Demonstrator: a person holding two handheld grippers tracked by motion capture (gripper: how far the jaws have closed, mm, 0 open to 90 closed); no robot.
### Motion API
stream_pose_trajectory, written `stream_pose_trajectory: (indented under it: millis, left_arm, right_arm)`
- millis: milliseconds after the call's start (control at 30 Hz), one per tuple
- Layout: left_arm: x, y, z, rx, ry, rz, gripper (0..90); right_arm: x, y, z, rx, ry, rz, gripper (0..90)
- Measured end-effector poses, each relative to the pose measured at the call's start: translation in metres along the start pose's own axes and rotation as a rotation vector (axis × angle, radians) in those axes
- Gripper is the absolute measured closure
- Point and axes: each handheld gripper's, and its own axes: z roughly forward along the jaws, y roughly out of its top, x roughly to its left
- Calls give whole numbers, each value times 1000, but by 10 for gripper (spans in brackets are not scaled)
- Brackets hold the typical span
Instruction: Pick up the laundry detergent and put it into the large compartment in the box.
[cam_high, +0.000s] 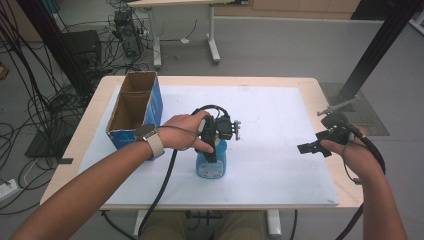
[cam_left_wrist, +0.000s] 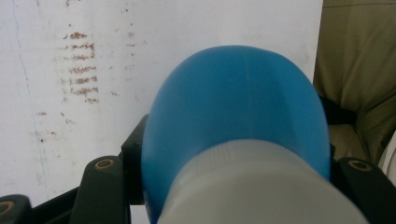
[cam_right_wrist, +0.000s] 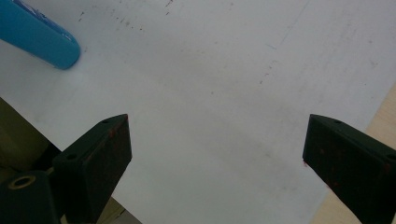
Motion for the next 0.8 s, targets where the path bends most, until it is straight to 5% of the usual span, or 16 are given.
stream_pose_trajectory:
  millis: [800]
  left_arm:
    - [-3,1,-1,3,3,-32,397]
  right_arm:
    - [2,-3,-5,2,-2,-5,81]
